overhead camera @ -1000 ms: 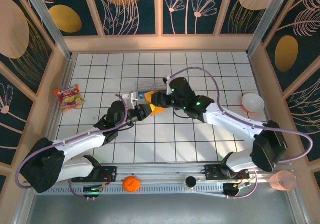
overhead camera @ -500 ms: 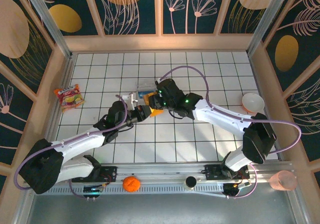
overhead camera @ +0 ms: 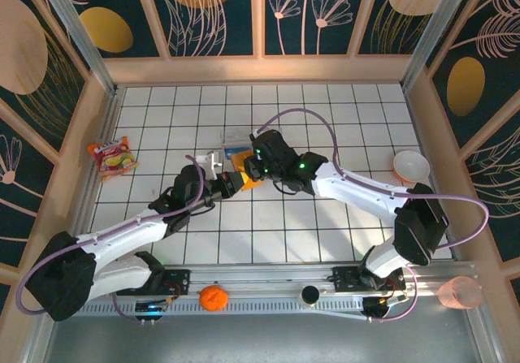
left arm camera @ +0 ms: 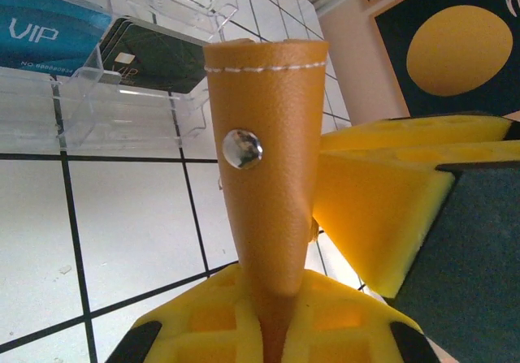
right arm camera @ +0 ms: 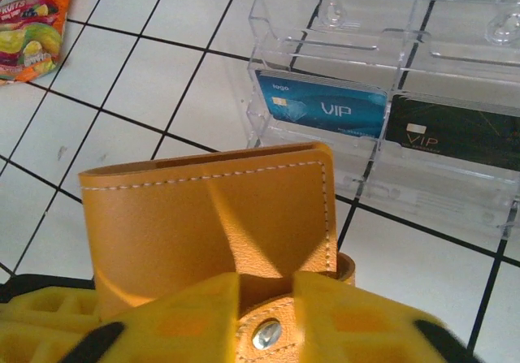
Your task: Take the credit cards out of the card holder
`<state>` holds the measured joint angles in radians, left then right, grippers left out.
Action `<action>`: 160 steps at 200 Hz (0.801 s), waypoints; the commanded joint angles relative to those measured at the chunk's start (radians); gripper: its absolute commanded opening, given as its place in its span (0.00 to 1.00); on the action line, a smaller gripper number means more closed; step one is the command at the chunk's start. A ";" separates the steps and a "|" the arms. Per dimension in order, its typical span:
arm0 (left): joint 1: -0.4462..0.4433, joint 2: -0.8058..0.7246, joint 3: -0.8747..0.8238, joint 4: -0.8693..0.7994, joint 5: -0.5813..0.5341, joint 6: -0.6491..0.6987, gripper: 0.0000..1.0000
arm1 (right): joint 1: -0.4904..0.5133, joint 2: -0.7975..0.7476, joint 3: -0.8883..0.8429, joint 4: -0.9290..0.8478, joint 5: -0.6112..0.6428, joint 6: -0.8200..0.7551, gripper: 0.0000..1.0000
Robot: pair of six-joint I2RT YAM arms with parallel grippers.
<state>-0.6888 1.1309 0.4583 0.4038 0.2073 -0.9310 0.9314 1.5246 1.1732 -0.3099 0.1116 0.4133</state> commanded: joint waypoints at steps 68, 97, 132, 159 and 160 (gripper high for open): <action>0.001 -0.050 0.011 0.073 -0.029 0.018 0.00 | -0.008 -0.020 -0.064 -0.057 0.080 -0.015 0.00; 0.001 -0.047 -0.003 0.078 -0.026 0.012 0.00 | -0.032 -0.072 -0.129 -0.032 0.098 -0.008 0.00; 0.003 -0.029 -0.029 0.103 0.013 0.001 0.00 | -0.074 -0.122 -0.222 0.008 0.061 0.012 0.00; 0.012 0.023 -0.049 0.104 0.103 -0.005 0.00 | -0.106 -0.176 -0.300 0.088 -0.035 0.015 0.00; 0.012 0.024 -0.050 0.105 0.106 -0.005 0.00 | -0.107 -0.179 -0.303 0.091 -0.040 0.015 0.00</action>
<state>-0.6857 1.1187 0.4305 0.4480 0.2260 -0.9287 0.8471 1.4132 0.9260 -0.2916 0.1440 0.4088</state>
